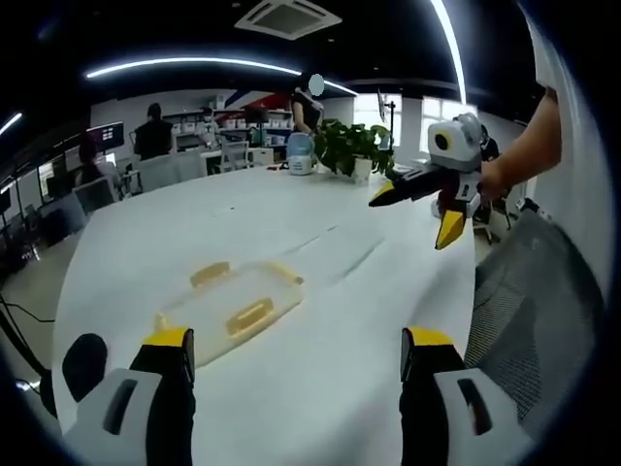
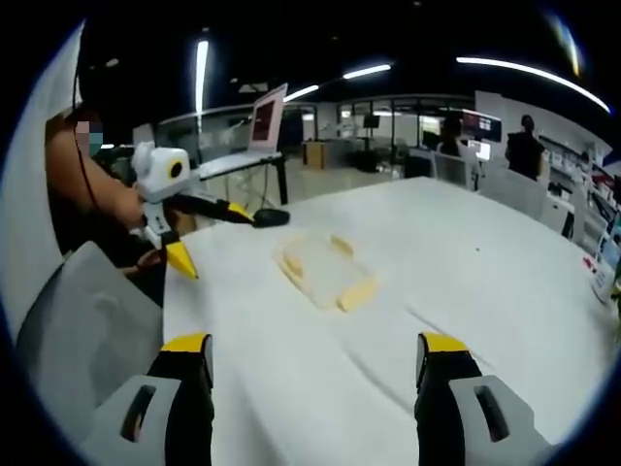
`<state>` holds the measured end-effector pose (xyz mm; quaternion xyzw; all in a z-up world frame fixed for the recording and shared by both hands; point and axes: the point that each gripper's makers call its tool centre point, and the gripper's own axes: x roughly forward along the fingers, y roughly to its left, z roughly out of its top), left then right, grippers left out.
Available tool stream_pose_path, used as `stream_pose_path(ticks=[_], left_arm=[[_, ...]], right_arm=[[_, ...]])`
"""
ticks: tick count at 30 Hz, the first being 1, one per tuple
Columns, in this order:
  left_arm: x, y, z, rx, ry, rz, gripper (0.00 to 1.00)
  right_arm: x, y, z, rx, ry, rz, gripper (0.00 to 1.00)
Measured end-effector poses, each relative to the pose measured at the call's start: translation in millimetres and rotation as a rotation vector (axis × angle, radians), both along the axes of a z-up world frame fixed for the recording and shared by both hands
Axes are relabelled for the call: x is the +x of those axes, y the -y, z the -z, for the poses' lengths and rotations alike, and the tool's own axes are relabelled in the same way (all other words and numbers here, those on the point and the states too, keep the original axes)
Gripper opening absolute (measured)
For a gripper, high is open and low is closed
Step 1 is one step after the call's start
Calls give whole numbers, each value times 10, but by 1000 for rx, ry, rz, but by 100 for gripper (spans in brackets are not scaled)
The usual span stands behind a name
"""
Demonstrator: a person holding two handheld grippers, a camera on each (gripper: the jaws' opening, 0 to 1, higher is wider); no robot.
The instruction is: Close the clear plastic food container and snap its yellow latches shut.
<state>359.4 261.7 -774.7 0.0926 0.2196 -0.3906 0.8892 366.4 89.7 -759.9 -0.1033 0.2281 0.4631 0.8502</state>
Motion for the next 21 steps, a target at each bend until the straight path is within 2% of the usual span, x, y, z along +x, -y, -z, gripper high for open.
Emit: stream_pose_path(ticks=[21], left_arm=[[183,-63,25,18,-3,21,88]], right_arm=[[154,-47,46,-38,4,-45,86]])
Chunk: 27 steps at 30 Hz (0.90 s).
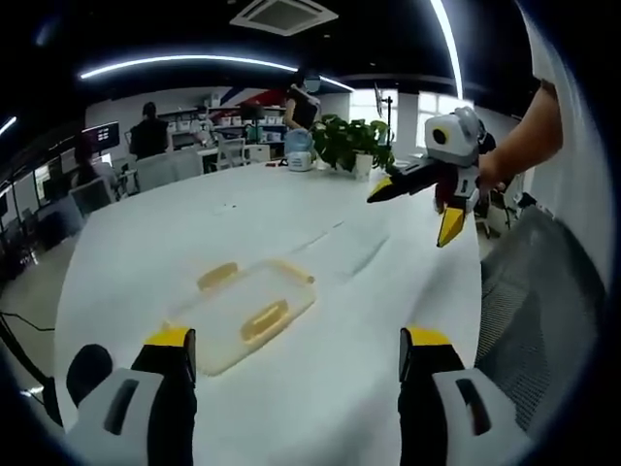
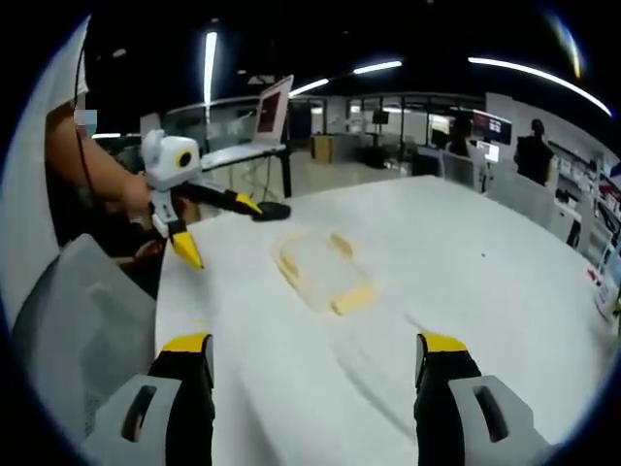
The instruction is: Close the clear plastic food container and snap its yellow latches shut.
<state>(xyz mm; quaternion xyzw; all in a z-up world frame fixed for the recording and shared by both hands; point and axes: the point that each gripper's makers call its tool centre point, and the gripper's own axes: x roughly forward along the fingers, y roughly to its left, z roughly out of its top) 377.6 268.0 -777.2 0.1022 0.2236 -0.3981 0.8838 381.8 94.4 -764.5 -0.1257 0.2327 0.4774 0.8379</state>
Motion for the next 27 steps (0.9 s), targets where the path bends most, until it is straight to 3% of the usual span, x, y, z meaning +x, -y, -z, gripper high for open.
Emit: stream_pose_path(ticks=[27], left_arm=[[260,-167,173,59,-18,46,86]], right_arm=[[244,-141,148,-48,-9,-58,85]])
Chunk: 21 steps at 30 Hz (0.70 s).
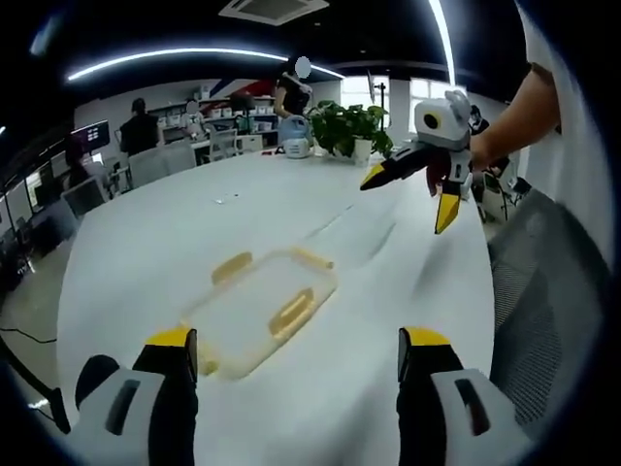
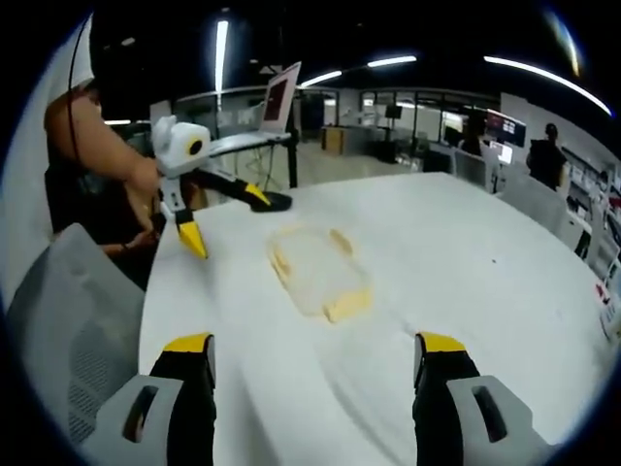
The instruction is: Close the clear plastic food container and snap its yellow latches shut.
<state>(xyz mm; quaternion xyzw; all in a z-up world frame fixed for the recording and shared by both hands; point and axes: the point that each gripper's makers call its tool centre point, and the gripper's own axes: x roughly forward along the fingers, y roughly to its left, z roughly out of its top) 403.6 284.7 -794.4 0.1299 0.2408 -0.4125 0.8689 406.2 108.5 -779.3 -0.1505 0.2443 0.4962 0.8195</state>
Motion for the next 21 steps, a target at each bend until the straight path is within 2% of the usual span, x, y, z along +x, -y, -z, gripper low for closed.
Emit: stream_pose_path(ticks=[7,11,21], left_arm=[[56,-27,15,24,3,28,86],[98,-63,20,46,8,47,82],[168,-125,32,74,12,73,82]], right_arm=[[80,-54,-20,-1,11,-15,84],[130,-87,-17,-12,15,-33,83],[215,-160,-2,-30,21,-67,83]])
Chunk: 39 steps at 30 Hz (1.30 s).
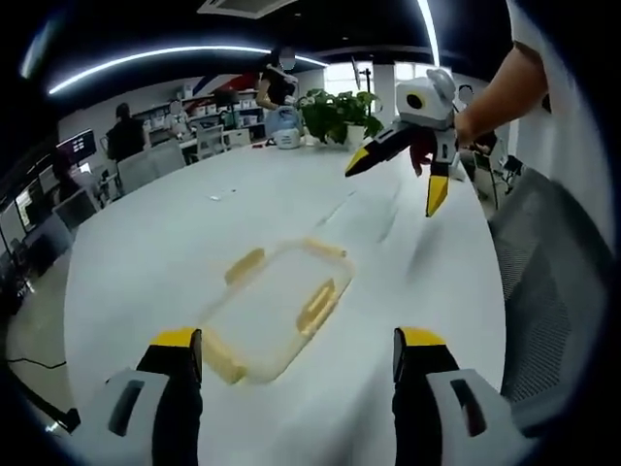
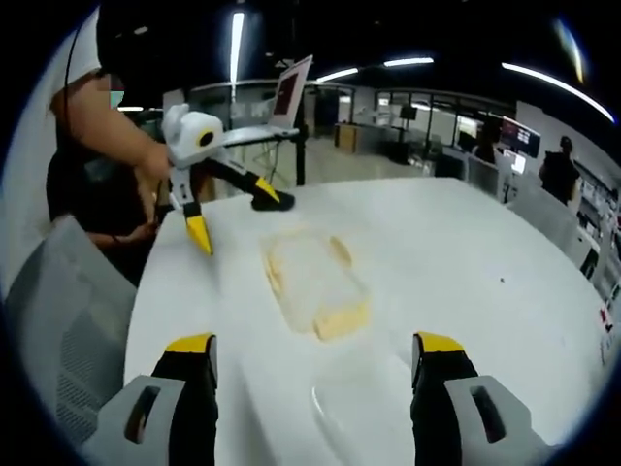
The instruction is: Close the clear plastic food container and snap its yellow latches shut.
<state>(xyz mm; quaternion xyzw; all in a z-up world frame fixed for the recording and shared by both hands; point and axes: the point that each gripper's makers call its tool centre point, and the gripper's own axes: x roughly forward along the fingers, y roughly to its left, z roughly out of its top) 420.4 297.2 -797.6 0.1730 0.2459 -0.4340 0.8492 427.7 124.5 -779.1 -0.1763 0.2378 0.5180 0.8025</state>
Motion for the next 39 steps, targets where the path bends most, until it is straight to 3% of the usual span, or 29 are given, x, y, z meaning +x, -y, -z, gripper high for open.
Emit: stream_pose_path(ticks=[39], left_arm=[[239,-114,126,136,0,154,78]], right_arm=[[223,-335,90,-80,9,-145,80]])
